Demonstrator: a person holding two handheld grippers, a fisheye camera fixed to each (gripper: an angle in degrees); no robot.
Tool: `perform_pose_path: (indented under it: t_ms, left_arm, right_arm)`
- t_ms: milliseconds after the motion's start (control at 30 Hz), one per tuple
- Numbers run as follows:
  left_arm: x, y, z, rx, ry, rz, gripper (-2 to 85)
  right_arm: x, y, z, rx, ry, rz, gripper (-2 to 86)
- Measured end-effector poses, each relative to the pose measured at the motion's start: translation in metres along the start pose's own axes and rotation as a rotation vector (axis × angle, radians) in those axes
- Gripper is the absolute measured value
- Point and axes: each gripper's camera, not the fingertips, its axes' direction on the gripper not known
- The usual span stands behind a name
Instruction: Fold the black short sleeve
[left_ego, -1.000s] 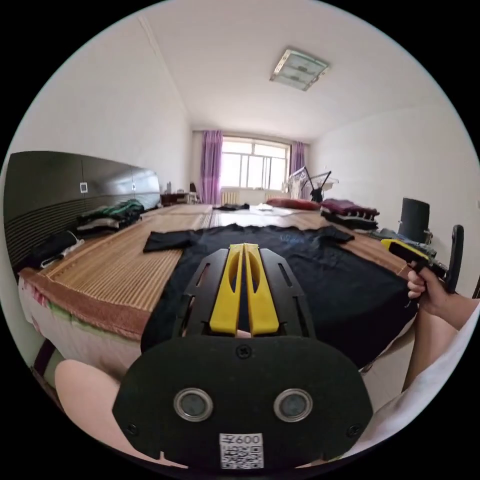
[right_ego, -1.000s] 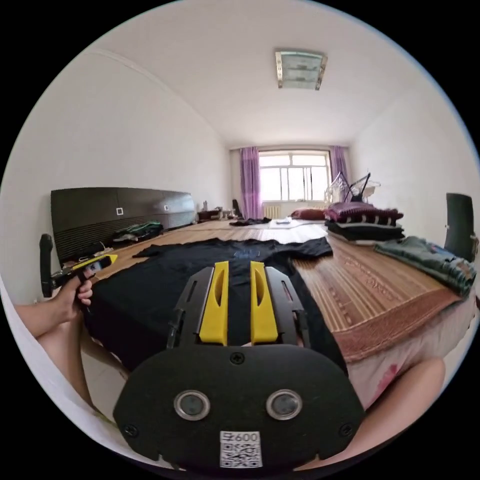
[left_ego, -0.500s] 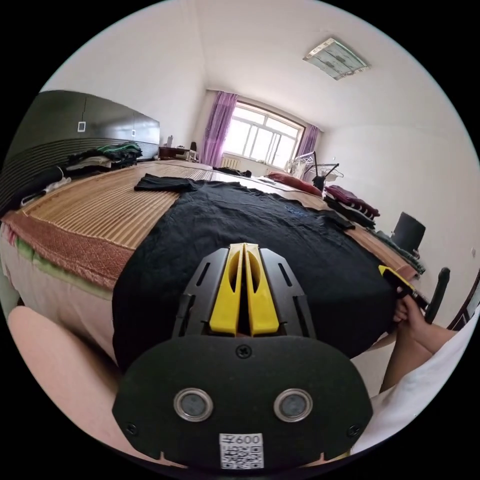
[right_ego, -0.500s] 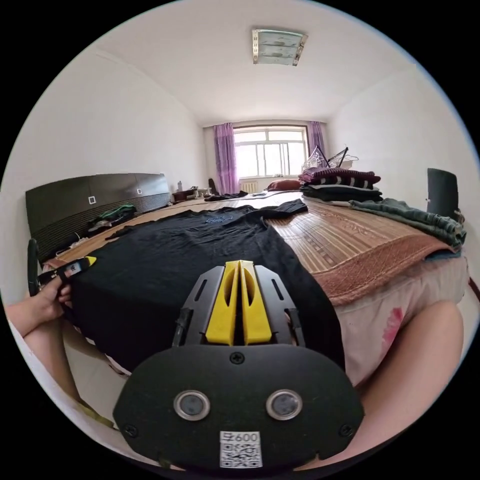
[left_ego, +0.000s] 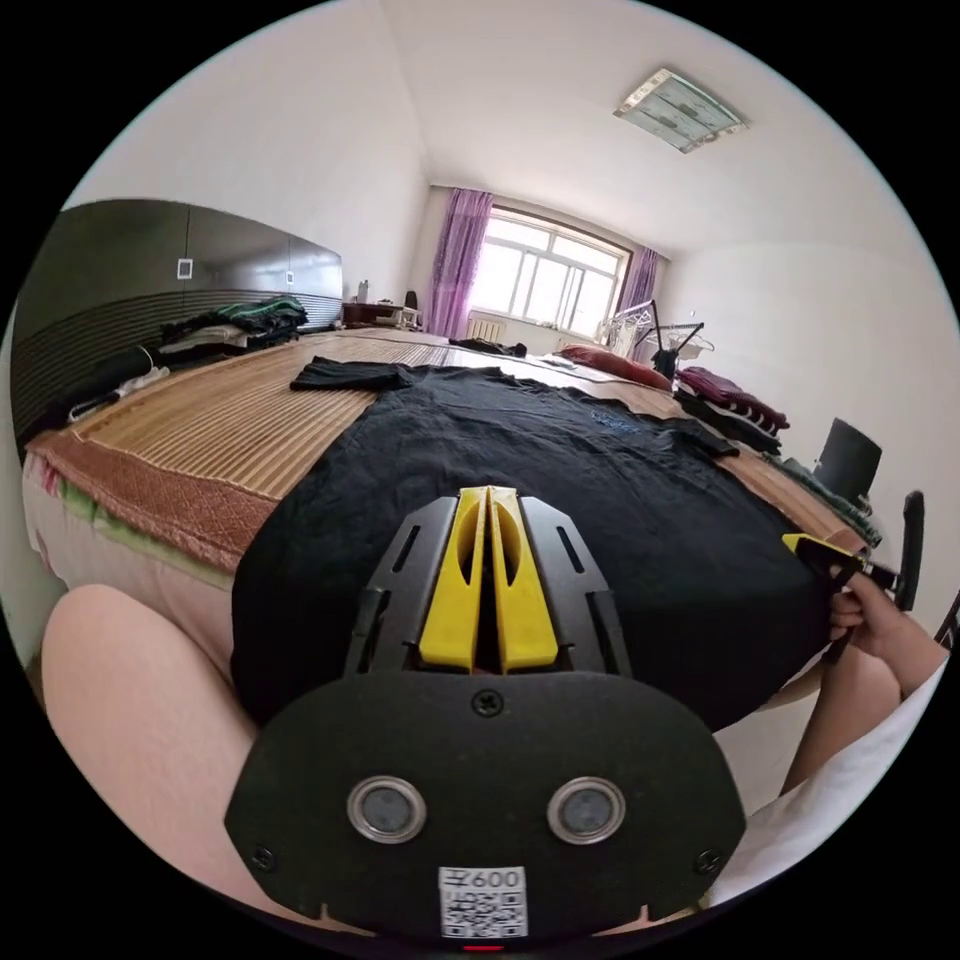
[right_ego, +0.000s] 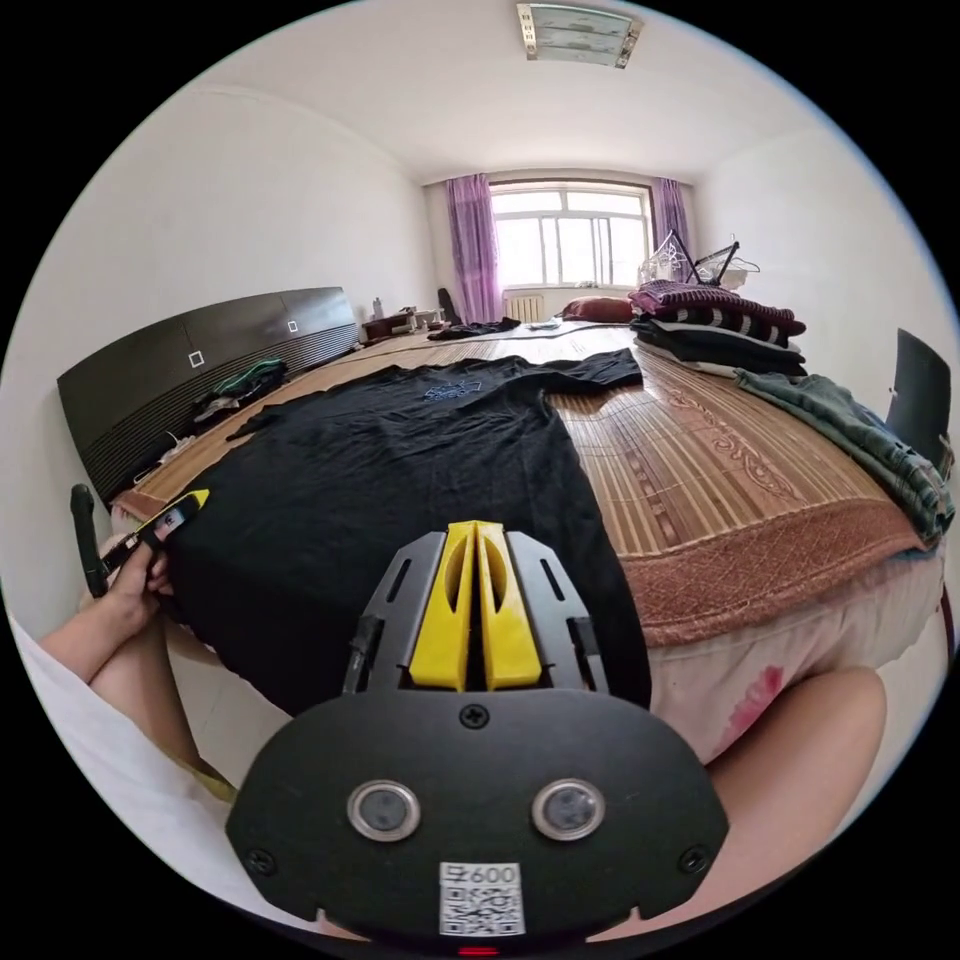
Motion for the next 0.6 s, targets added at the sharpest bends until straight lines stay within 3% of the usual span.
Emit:
perform_pose_path:
  t_ms: [267, 400, 500, 567, 600]
  left_arm:
    - [0.030, -0.073, -0.008, -0.123, -0.117, -0.041, 0.3]
    - [0.037, -0.152, 0.011, -0.060, -0.020, 0.267, 0.5]
    - [0.027, -0.194, 0.066, -0.210, 0.106, 0.528, 0.7]
    - [0.015, -0.213, 0.098, -0.296, 0.022, 0.575, 0.7]
    - [-0.001, -0.223, 0.118, -0.334, -0.070, 0.496, 0.7]
  right_arm:
    - [0.021, -0.042, 0.042, -0.091, -0.084, 0.046, -0.8]
    - [0.013, -0.063, 0.065, -0.145, -0.076, -0.092, -0.8]
    - [0.019, -0.077, 0.082, -0.146, -0.104, -0.047, -0.8]
    - [0.024, -0.082, 0.094, -0.103, -0.113, 0.029, -0.8]
    - [0.024, -0.083, 0.097, -0.092, -0.110, 0.047, -0.8]
